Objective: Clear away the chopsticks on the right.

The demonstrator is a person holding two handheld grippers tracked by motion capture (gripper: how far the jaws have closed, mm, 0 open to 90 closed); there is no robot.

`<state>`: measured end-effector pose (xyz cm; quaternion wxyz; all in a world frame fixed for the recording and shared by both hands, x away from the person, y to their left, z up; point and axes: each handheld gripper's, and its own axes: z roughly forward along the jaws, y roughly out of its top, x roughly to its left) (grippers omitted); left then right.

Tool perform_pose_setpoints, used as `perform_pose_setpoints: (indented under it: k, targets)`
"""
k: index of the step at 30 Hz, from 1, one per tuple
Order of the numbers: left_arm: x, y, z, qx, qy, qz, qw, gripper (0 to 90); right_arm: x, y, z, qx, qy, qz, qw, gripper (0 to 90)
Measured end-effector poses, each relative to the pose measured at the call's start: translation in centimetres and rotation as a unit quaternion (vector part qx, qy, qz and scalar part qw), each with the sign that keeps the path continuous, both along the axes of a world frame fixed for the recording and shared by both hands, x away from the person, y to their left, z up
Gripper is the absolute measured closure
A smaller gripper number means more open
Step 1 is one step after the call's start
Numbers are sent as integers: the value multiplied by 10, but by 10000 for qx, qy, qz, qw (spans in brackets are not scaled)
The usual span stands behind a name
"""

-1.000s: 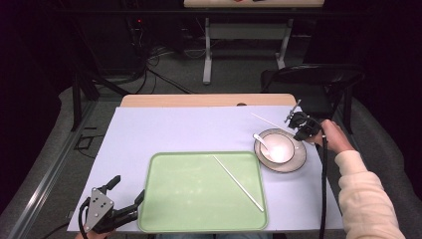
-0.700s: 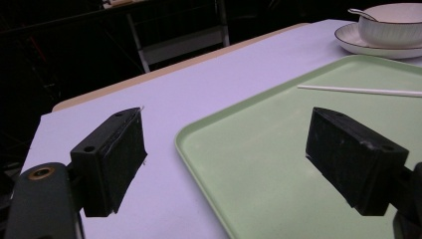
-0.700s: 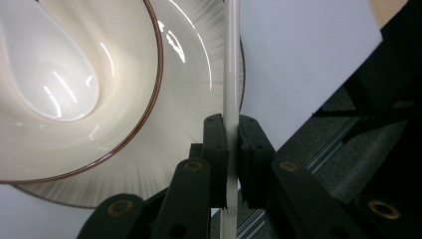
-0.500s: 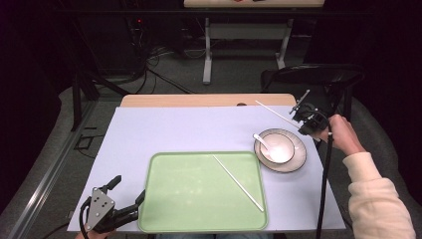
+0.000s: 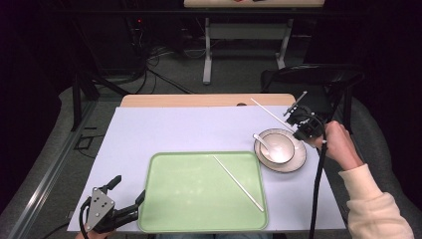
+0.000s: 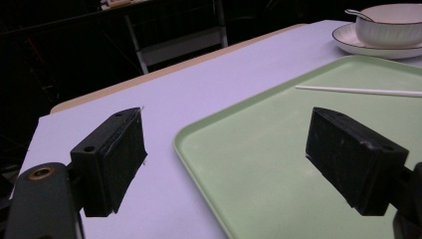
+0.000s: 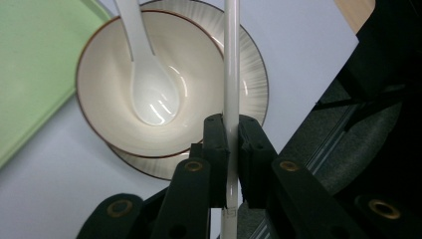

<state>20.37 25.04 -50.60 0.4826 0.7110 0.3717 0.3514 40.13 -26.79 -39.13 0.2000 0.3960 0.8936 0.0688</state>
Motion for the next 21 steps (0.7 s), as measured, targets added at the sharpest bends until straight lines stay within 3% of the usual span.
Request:
perform_pose_setpoints:
  k: [8, 14, 21]
  targets:
    - [-1, 0, 0, 4, -26, -23, 10000, 156, -24, 20, -2, -35, -6, -80, 10000, 838]
    - [-1, 0, 0, 27, -39, -38, 10000, 156, -44, 45, -14, -53, 70, 80, 9999, 837]
    - [-1, 0, 0, 27, -64, -29, 10000, 156, -54, 64, -33, -27, 218, 303, 9993, 838]
